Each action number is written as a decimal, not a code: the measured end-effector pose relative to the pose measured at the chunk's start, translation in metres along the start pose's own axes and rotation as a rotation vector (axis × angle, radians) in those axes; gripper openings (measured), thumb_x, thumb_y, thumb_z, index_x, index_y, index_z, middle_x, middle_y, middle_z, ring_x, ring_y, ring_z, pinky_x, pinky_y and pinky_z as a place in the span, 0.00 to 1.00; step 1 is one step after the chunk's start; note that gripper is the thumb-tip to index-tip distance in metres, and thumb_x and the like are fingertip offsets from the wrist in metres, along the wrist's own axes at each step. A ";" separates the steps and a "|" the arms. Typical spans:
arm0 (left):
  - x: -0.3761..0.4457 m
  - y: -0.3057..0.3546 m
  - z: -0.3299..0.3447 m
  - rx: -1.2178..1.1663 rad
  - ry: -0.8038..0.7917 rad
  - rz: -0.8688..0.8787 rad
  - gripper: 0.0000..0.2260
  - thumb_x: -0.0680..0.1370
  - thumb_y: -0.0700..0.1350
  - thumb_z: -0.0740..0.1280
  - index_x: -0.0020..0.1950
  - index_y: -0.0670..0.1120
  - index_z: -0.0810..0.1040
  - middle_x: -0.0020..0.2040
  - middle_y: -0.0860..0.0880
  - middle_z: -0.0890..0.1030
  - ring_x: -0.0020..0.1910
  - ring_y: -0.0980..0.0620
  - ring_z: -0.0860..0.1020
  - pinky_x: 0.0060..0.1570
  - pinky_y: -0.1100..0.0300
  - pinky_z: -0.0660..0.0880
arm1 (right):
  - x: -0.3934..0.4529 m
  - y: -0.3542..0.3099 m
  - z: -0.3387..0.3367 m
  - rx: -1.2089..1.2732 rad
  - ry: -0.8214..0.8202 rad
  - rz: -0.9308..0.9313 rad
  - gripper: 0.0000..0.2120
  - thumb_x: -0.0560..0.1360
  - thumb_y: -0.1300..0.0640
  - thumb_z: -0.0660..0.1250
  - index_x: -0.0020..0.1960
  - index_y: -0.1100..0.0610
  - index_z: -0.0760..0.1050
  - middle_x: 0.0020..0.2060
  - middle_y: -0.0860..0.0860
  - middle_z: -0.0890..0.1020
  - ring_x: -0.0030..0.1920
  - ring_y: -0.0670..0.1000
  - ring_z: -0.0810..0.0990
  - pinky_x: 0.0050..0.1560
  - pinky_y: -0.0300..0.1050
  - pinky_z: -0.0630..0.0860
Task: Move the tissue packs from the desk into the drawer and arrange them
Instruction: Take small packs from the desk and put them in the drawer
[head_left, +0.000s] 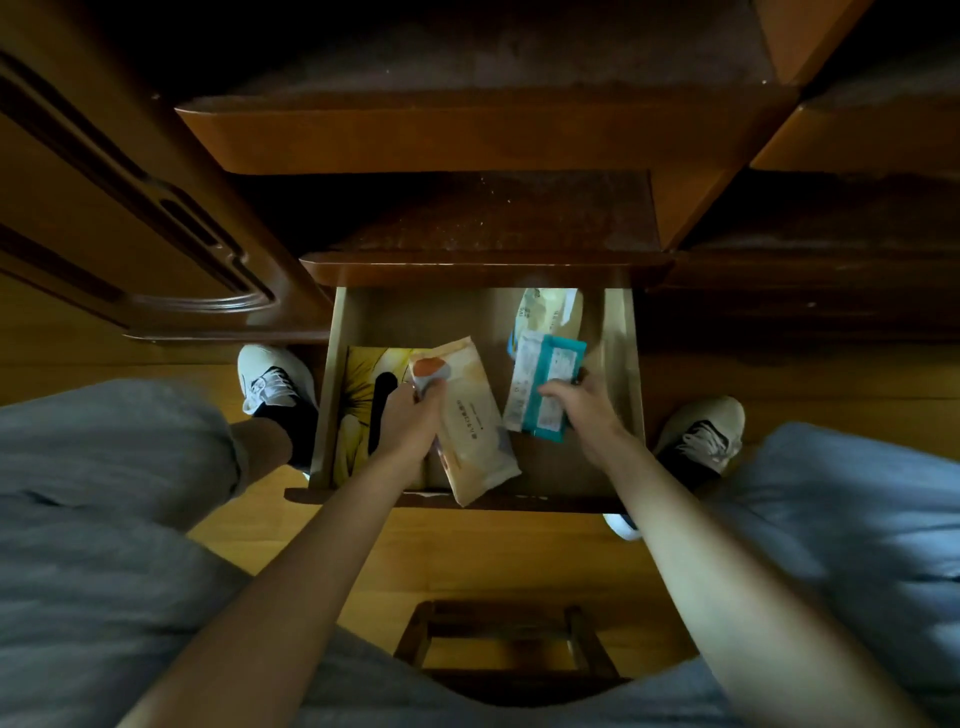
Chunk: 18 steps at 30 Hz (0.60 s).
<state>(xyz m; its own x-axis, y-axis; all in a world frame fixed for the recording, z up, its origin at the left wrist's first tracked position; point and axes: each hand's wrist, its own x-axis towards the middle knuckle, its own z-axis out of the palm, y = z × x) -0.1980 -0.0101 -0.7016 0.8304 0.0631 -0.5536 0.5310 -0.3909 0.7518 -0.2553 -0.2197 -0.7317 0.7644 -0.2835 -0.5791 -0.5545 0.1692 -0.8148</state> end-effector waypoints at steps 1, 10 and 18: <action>-0.002 0.002 0.002 0.003 -0.028 0.006 0.09 0.81 0.54 0.64 0.44 0.53 0.77 0.34 0.54 0.83 0.30 0.59 0.82 0.24 0.66 0.76 | -0.005 -0.004 0.000 -0.012 -0.032 -0.022 0.19 0.78 0.57 0.69 0.68 0.48 0.74 0.59 0.46 0.82 0.59 0.48 0.81 0.55 0.48 0.80; -0.017 0.010 0.008 -0.083 -0.182 0.018 0.10 0.81 0.56 0.64 0.51 0.51 0.81 0.42 0.52 0.85 0.39 0.55 0.85 0.32 0.63 0.80 | -0.030 -0.027 -0.003 -0.089 -0.047 -0.181 0.12 0.80 0.53 0.64 0.63 0.49 0.75 0.52 0.46 0.82 0.51 0.42 0.83 0.48 0.42 0.76; -0.030 0.005 0.013 -0.168 -0.351 -0.120 0.17 0.83 0.56 0.62 0.66 0.47 0.75 0.58 0.46 0.82 0.56 0.49 0.82 0.59 0.47 0.79 | -0.035 -0.009 0.025 -0.147 -0.313 0.158 0.21 0.75 0.50 0.73 0.66 0.46 0.72 0.56 0.48 0.84 0.53 0.47 0.85 0.45 0.43 0.81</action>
<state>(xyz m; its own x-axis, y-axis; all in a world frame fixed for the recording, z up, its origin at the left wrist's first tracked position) -0.2227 -0.0256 -0.6854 0.6683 -0.2300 -0.7074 0.6648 -0.2421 0.7067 -0.2688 -0.1880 -0.7051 0.7167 0.0415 -0.6961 -0.6974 0.0441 -0.7154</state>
